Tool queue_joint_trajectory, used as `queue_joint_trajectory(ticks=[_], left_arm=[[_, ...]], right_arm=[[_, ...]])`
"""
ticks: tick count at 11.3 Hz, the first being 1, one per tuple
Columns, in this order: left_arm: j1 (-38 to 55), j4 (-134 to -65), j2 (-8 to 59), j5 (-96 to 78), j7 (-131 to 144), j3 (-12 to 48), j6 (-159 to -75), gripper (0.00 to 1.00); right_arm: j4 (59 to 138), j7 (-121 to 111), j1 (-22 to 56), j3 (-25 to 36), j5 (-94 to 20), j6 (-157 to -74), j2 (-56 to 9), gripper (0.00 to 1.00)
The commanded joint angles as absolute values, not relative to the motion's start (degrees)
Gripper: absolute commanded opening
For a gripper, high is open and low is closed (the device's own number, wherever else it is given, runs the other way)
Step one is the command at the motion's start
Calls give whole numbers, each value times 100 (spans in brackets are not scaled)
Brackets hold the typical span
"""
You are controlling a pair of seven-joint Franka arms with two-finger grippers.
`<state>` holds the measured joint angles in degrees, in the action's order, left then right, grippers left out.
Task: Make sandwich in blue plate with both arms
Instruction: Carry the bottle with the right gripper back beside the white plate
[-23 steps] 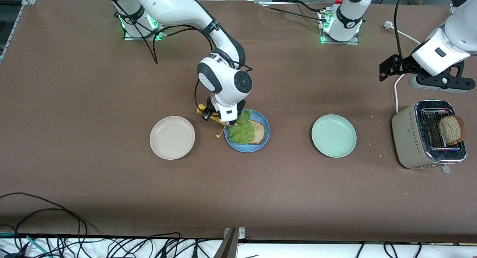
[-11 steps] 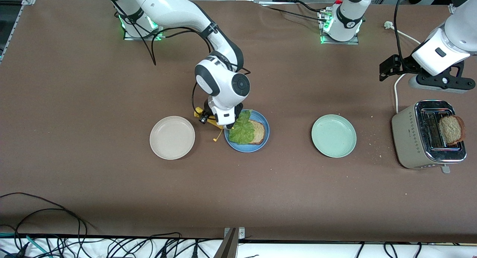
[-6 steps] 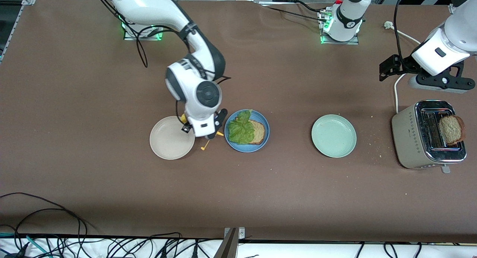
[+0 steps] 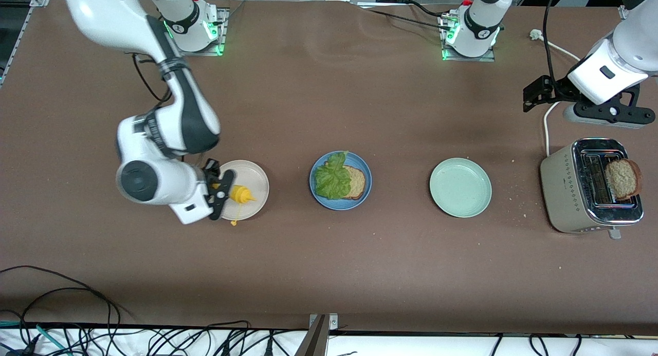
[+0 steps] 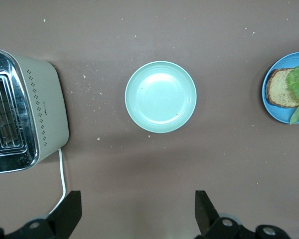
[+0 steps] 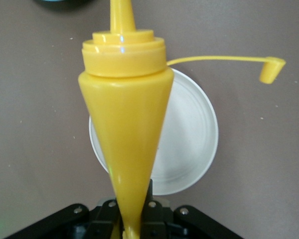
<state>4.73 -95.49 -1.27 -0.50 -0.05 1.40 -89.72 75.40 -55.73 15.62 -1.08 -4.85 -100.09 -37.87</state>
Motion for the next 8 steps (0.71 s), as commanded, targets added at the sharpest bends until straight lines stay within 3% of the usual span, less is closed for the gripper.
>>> queue_joint_trajectory(ticks=[1, 4, 8], left_arm=[[492, -9475, -123, 35, -53, 132, -8895, 100], [492, -9475, -123, 35, -53, 132, -8895, 100], [492, -9475, -123, 35, -53, 132, -8886, 100]], right_arm=[[7585, -6930, 741, -299, -1386, -9923, -3770, 0], [7567, -8284, -76, -526, -2221, -9897, -3972, 0], [7559, -9593, -1780, -1949, -2303, -9888, -4770, 0]])
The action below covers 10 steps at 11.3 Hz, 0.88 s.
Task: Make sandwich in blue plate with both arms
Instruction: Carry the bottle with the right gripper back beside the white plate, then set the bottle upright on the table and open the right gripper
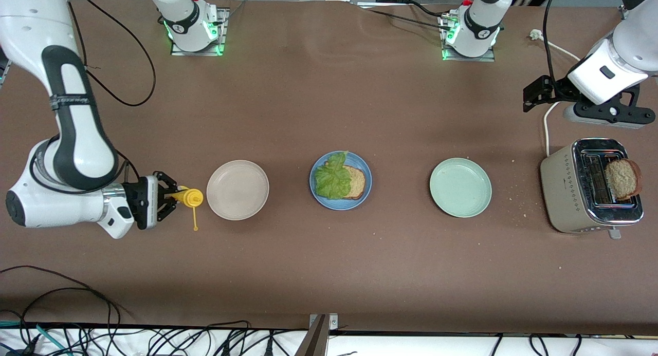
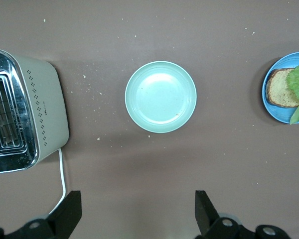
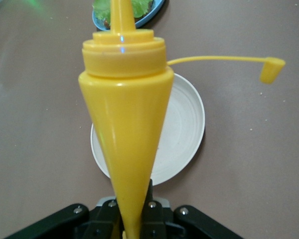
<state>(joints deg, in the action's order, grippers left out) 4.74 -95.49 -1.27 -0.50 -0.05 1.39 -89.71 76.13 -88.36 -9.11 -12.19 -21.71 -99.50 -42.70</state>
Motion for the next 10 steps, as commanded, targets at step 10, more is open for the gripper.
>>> queue_joint_trajectory(ticks=[10], left_arm=[[492, -9466, -123, 35, -53, 132, -8895, 100]], right_arm=[[7269, -11417, -2654, -2558, -2558, -9976, -6310, 11]])
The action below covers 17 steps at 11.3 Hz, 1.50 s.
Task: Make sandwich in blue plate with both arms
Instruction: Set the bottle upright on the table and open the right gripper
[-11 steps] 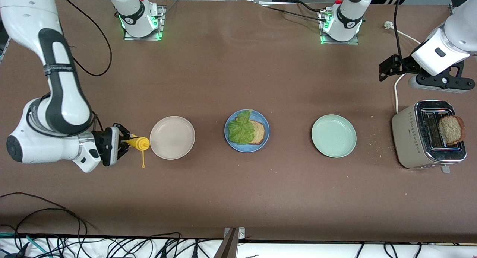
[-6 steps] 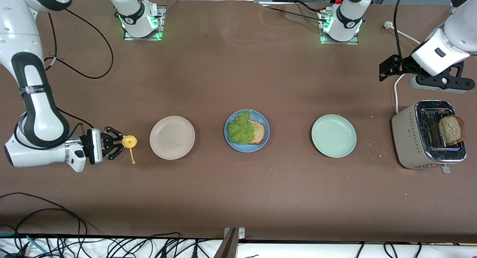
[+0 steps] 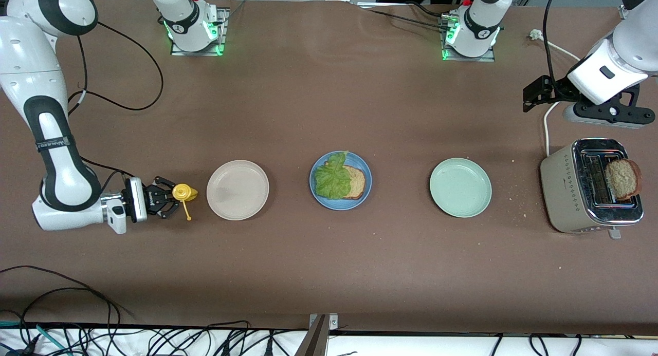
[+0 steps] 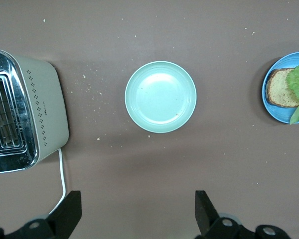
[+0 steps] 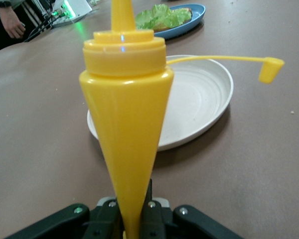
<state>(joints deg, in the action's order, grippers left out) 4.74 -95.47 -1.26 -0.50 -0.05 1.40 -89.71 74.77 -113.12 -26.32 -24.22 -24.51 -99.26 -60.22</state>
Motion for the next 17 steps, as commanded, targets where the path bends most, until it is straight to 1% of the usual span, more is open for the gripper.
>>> queue_joint_trajectory(ticks=[1, 2, 3, 4, 10, 14, 17], left_arm=[[492, -9475, -123, 35, -53, 132, -8895, 100], [492, -9475, -123, 35, -53, 132, -8895, 100], [492, -9475, -123, 35, -53, 132, -8895, 100], [492, -9466, -123, 35, -53, 132, -8895, 100], [492, -9475, -123, 35, -53, 132, -8895, 100], [492, -9475, -123, 35, -53, 132, -8895, 100], [483, -9475, -123, 35, -53, 132, -8895, 100]], right_arm=[[7260, -11460, -2663, -2558, -2558, -9976, -6311, 15], [7251, -11504, -2663, -2558, -2566, -9984, -6319, 27], [7216, -11514, -2707, -2558, -2566, -9984, -6337, 85], [7155, -11583, -2724, -2558, -2575, -9984, -6372, 100], [6900, -11671, -2777, -2523, -2496, -9905, -6346, 100], [6584, -11707, -2760, -2487, -1962, -9677, -6311, 100], [6408, -11690, -2733, -2409, -1627, -9589, -6031, 100]])
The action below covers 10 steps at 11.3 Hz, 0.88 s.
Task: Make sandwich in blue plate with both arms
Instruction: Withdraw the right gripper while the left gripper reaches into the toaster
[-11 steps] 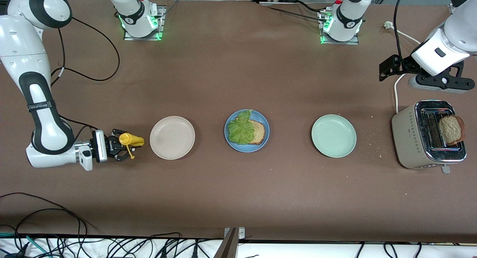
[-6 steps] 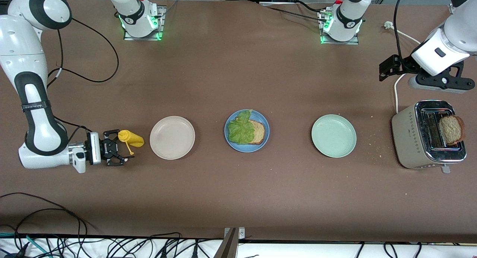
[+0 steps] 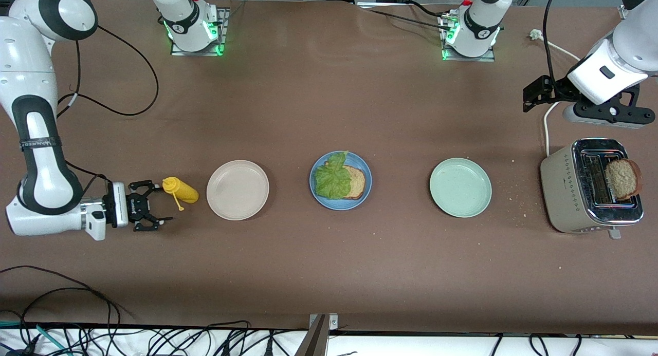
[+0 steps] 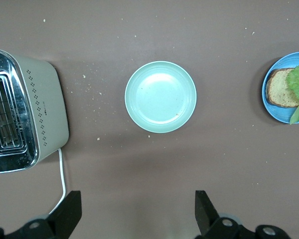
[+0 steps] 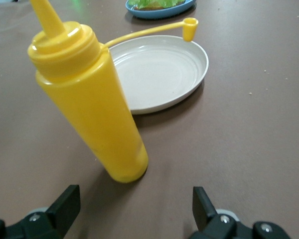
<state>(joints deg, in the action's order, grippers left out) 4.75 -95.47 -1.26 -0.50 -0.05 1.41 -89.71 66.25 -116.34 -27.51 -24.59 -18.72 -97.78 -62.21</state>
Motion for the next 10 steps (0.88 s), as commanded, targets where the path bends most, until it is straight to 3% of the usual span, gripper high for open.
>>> queue_joint_trajectory(ticks=[1, 8, 10], left_arm=[[457, -9457, -123, 44, -53, 123, -8895, 100], [-693, -8422, 1342, 53, -1394, -9, -9000, 100], [-1202, -8315, 1668, 61, -1773, -9, -9331, 100]], right_arm=[[6407, -11629, -2716, -2312, -1626, -9624, -5899, 100], [6969, -8601, -2269, -1636, -1600, -9580, -4230, 100], [7075, -7520, -1761, -1189, -1634, -9450, -3694, 100]])
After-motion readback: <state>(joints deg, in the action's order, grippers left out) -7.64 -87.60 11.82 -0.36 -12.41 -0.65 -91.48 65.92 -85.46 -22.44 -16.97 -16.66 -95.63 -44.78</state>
